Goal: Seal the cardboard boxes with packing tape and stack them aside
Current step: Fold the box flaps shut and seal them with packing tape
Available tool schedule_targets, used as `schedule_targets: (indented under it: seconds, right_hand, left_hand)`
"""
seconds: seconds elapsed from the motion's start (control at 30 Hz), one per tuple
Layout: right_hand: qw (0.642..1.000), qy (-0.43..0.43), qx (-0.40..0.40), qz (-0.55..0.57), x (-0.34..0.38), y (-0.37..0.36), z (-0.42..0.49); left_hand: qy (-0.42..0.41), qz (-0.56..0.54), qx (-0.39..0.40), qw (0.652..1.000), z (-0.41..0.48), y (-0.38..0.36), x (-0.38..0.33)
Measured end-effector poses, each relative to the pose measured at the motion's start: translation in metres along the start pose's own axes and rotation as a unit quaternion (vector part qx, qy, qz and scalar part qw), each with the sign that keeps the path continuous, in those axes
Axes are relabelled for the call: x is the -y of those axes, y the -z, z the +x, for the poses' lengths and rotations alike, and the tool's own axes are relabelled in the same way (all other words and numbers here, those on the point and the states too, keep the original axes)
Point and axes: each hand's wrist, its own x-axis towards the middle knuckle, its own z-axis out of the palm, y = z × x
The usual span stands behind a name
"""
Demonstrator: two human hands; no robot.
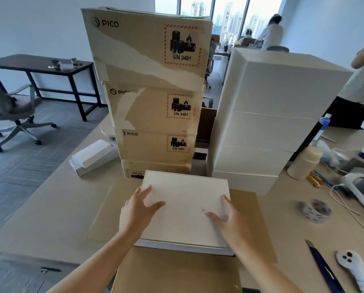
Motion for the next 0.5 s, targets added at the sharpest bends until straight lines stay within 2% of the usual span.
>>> schedule_targets:
  seconds: [0.17, 0.4, 0.5]
  right_hand:
    - [0.999, -0.025, 0.031, -0.014, -0.015, -0.012, 0.009]
    - [0.985, -0.091, 0.068, -0.128, -0.016, -0.018, 0.025]
    - [0.982, -0.102, 0.09, -0.132, -0.018, -0.02, 0.024]
  left_hand:
    - [0.011, 0.017, 0.019, 1.0, 0.005, -0.015, 0.012]
    - [0.019, 0.069, 0.06, 0.996, 0.011, -0.023, 0.017]
    - [0.016, 0.097, 0.076, 0.992, 0.013, -0.024, 0.021]
